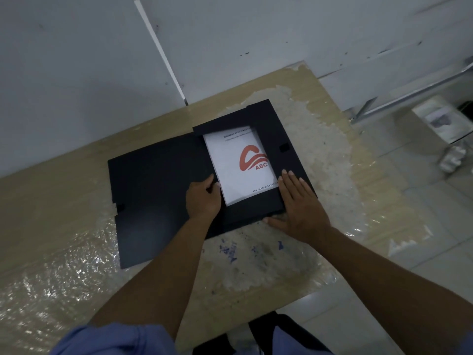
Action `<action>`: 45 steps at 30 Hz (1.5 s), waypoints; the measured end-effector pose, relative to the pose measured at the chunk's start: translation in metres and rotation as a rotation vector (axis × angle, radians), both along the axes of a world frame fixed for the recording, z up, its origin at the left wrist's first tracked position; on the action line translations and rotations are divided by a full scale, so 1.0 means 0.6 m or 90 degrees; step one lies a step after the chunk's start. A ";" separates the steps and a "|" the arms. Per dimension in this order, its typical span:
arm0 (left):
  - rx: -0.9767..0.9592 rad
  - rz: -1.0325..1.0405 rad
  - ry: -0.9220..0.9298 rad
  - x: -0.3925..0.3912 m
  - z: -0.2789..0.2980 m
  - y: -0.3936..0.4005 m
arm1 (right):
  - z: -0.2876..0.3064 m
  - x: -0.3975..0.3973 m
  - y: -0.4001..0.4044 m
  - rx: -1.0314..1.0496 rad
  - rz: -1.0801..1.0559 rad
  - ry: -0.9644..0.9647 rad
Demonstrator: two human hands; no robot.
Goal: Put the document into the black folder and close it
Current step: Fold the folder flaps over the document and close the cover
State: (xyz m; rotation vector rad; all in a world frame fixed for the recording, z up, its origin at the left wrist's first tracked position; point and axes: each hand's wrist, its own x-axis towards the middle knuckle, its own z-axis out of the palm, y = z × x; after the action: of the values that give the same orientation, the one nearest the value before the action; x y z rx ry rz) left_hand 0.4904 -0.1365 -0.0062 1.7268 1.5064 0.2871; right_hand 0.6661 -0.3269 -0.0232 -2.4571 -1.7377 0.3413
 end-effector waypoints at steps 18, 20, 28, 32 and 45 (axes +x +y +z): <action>0.051 0.285 0.265 -0.276 0.003 0.025 | -0.003 0.000 0.001 -0.007 0.006 -0.013; 0.052 0.315 0.222 -0.284 0.003 0.029 | -0.002 -0.001 0.002 -0.011 0.004 -0.017; 0.037 0.426 0.008 -0.296 0.038 0.050 | 0.000 -0.001 0.007 -0.025 0.003 -0.016; 0.136 0.399 0.049 -0.296 0.101 0.042 | 0.002 0.000 0.010 -0.044 0.000 -0.009; -0.050 0.018 -0.213 -0.151 0.304 0.005 | 0.055 0.012 0.021 -0.015 -0.021 0.182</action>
State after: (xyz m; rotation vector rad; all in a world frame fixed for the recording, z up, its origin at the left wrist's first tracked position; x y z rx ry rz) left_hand 0.4001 -0.1337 0.1759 1.5105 1.2803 0.4975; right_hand 0.6735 -0.3143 0.0095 -2.3132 -1.5813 0.6754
